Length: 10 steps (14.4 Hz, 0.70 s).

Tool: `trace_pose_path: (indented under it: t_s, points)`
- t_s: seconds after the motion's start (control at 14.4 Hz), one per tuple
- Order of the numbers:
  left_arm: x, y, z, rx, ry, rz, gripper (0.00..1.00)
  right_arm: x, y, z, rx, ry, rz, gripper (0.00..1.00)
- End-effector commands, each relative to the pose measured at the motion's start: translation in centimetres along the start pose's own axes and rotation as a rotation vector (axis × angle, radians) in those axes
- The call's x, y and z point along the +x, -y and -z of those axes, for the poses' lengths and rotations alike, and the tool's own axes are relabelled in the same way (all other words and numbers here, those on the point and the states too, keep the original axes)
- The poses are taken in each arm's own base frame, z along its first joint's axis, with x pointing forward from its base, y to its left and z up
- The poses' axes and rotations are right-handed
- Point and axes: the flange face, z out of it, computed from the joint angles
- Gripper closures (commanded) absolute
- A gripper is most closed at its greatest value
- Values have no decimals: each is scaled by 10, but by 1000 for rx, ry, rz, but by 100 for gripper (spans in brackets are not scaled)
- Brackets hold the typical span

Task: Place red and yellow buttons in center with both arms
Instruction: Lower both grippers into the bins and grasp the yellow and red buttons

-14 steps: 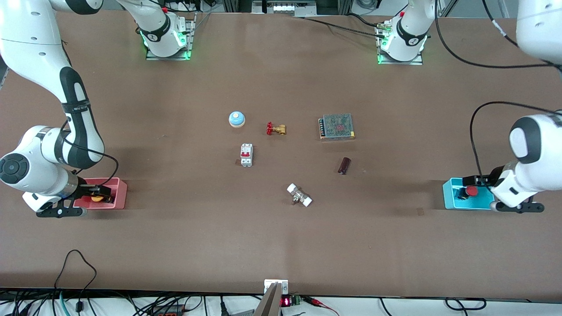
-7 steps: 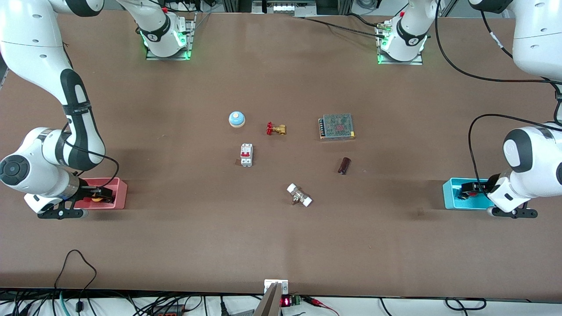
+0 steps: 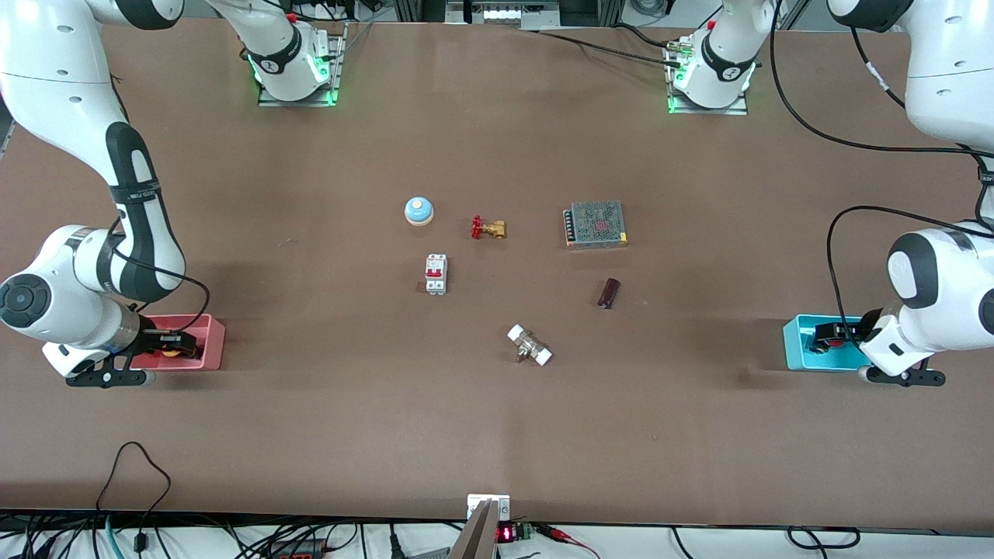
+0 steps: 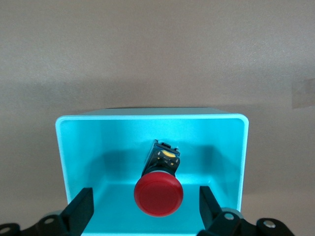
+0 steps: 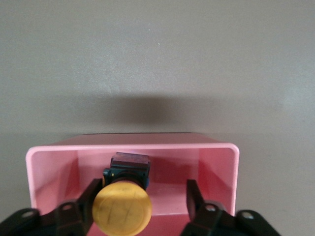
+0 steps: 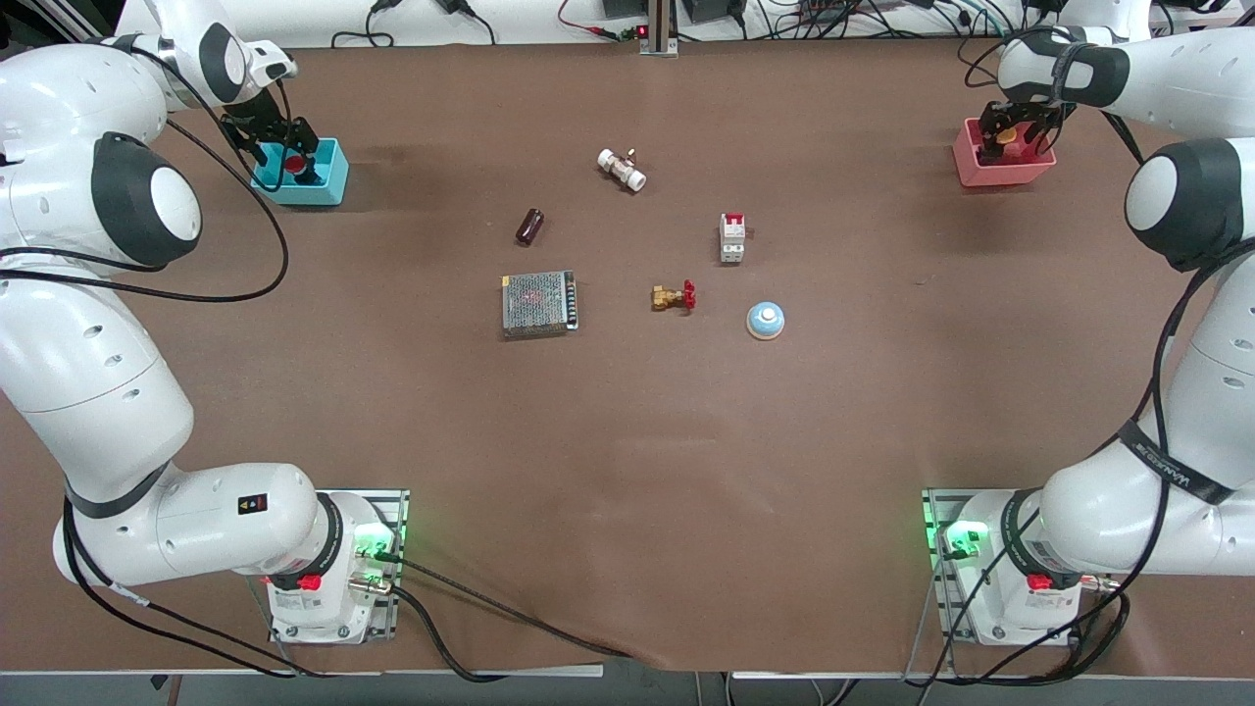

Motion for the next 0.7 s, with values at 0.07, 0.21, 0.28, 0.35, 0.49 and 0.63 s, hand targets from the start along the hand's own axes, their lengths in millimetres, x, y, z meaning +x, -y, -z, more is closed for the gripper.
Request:
trace_pose_path:
  t_s: [0.07, 0.21, 0.28, 0.35, 0.49, 0.63]
  points:
    - [5, 0, -1, -3, -10, -5, 32, 4, -1, 3, 19, -4, 5, 53]
    - [5, -2, -3, -5, -7, -3, 45, 4, -1, 4, 19, -1, 6, 56]
    - [6, -3, -2, -5, -9, -3, 52, 4, 0, 6, 17, -4, 8, 56]
    - [6, -3, -2, -5, -9, -3, 57, 5, -1, 13, 16, -13, 9, 56]
    - [6, -3, -1, -5, -11, -3, 66, 5, 0, 26, 17, -9, 14, 59]
    - [7, -4, 4, -3, -17, -2, 72, 5, 0, 40, 20, -6, 12, 61]
